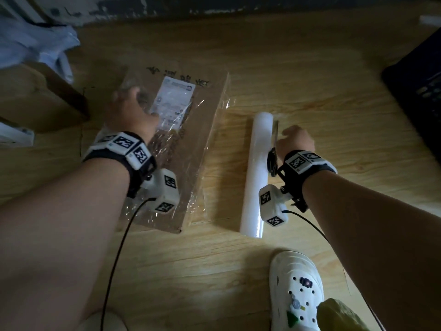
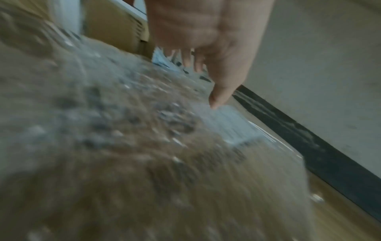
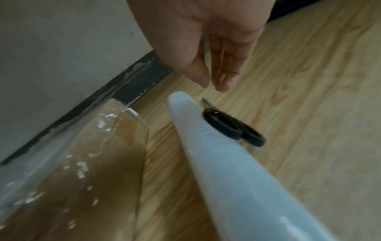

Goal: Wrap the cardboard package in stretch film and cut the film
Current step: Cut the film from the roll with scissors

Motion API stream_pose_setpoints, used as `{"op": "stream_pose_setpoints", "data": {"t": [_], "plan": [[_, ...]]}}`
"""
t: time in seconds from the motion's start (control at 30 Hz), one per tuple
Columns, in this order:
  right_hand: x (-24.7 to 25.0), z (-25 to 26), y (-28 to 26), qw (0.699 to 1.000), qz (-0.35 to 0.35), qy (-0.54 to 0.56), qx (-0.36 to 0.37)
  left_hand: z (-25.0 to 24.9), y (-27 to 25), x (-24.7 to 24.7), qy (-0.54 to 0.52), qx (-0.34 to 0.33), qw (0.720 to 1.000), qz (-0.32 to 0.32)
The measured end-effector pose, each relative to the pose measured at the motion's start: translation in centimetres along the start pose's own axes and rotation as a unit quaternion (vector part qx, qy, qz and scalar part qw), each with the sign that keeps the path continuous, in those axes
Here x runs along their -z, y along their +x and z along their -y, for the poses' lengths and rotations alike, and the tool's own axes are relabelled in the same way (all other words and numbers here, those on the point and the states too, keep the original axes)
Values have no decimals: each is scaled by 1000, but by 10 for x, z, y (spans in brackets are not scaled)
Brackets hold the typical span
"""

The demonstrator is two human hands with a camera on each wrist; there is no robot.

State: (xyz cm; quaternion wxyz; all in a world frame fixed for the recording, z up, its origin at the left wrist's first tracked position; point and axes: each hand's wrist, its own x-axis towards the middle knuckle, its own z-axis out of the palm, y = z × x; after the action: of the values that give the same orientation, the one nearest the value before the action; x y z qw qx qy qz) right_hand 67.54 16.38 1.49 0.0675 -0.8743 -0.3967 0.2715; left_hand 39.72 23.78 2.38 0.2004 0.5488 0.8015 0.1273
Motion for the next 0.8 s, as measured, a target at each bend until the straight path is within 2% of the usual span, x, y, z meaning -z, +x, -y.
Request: {"op": "stream_pose_setpoints", "data": {"t": [0.07,0.13,0.23,0.3,0.4,0.5,0.53,0.6,0.7,0.8], "plan": [[-7,24,-1,998,7,34,46,17,0,13,16,55,997,46],[-22,53,-6,991,71,60,95,26,-2,17,-51,80,991,95],[-54,90,-23,967,196,91,138,35,5,20,-86,69,987,119],[-68,101,-30,956,240,103,132,40,8,27,-53,59,989,125],[-64,98,-27,955,235,125,129,47,3,35,-21,58,988,139],[-42,98,-23,974,139,-6,179,59,-12,25,-155,97,962,204],[-36,99,-25,974,130,-32,184,61,-16,23,-187,108,953,211],[-34,96,-29,970,161,-49,177,66,-19,20,-217,107,947,211],[-37,87,-39,972,180,28,151,69,-17,17,-219,102,946,215],[-39,85,-40,970,194,39,143,70,-17,20,-204,112,947,221]]}}
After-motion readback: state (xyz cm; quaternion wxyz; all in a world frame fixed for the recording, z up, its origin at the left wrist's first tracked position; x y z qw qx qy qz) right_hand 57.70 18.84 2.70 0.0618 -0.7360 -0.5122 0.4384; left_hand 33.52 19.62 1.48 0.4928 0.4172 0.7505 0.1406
